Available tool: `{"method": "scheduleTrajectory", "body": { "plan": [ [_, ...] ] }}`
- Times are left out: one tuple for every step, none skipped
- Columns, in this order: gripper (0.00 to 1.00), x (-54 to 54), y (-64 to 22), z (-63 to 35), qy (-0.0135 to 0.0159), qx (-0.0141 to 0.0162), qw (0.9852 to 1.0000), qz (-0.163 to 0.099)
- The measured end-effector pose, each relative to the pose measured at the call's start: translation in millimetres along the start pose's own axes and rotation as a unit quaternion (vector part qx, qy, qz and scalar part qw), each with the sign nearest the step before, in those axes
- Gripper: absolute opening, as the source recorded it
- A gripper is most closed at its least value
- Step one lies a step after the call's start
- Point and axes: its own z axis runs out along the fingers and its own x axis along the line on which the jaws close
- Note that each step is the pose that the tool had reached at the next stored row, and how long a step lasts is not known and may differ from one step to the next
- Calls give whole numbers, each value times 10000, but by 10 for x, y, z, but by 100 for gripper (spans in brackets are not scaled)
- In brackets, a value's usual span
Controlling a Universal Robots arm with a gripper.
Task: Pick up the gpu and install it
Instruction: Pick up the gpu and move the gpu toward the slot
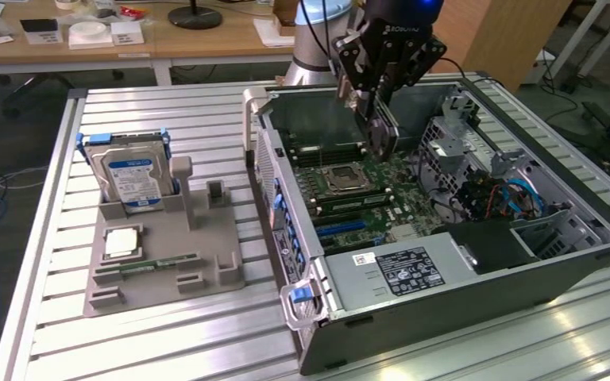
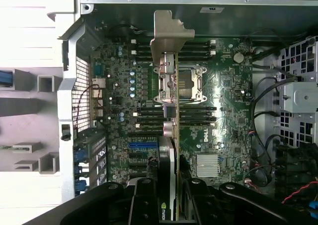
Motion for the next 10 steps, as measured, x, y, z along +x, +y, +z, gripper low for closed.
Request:
{"method": "scheduleTrajectory", "body": {
  "plan": [
    [26, -5, 0, 0, 0, 0, 10000, 0],
    [26, -10, 0, 0, 0, 0, 10000, 0],
    [26, -13, 1, 0, 0, 0, 10000, 0],
    [26, -15, 1, 1, 0, 0, 10000, 1],
    [26, -16, 1, 1, 0, 0, 10000, 1],
    [26, -17, 1, 0, 0, 0, 10000, 0],
    [26, -18, 1, 0, 0, 0, 10000, 0],
    [26, -19, 1, 0, 0, 0, 10000, 0],
    [26, -20, 1, 1, 0, 0, 10000, 0],
    [26, -23, 1, 1, 0, 0, 10000, 0]
  ]
}}
